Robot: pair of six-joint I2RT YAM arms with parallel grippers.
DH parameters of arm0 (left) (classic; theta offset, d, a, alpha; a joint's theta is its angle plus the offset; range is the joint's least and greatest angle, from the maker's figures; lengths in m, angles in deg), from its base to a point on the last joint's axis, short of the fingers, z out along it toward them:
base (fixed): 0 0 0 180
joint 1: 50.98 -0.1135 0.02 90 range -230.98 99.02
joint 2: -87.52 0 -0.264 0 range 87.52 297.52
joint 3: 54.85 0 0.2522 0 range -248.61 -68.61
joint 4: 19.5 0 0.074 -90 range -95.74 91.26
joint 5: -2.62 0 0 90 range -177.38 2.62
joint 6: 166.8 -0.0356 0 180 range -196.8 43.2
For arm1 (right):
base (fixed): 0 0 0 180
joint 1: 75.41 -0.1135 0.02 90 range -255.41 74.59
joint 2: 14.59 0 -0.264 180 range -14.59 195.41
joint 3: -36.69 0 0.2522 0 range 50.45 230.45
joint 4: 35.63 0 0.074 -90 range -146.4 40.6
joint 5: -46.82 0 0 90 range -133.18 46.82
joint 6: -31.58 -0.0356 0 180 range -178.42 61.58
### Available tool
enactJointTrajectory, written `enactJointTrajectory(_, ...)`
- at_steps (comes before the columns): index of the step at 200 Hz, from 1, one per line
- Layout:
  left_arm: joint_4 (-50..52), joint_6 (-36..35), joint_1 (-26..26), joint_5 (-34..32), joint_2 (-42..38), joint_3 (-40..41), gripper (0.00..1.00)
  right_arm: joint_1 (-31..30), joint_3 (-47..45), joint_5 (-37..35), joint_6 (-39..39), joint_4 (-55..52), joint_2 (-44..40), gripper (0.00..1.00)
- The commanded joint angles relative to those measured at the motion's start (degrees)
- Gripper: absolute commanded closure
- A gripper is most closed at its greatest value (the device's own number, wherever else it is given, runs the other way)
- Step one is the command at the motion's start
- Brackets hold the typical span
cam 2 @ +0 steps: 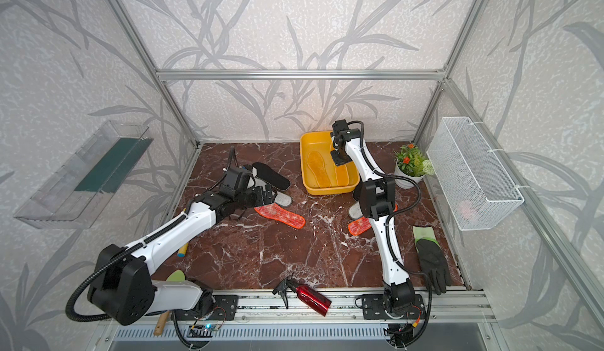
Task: Put the insoles into the storage box
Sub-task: Place the insole in the storage box.
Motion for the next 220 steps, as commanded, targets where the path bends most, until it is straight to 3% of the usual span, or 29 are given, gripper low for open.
enactJointTrajectory(1, 1.1, -0.5, -0.2, 0.3, 0.5, -1.9, 0.01, -0.3, -0.4, 0.7, -1.2, 0.9, 1.2, 1.00)
enactJointTrajectory(127, 1.8, -0.7, -0.4, -0.2, 0.3, -2.2, 0.01, -0.3, 0.7, -2.1, -2.1, 2.1, 5.3, 0.96)
enactJointTrajectory(220, 1.6, 0.5, -0.4, -0.9, -1.5, -0.8, 0.01, -0.3, 1.2, -2.0, -2.1, 2.7, 4.8, 0.71)
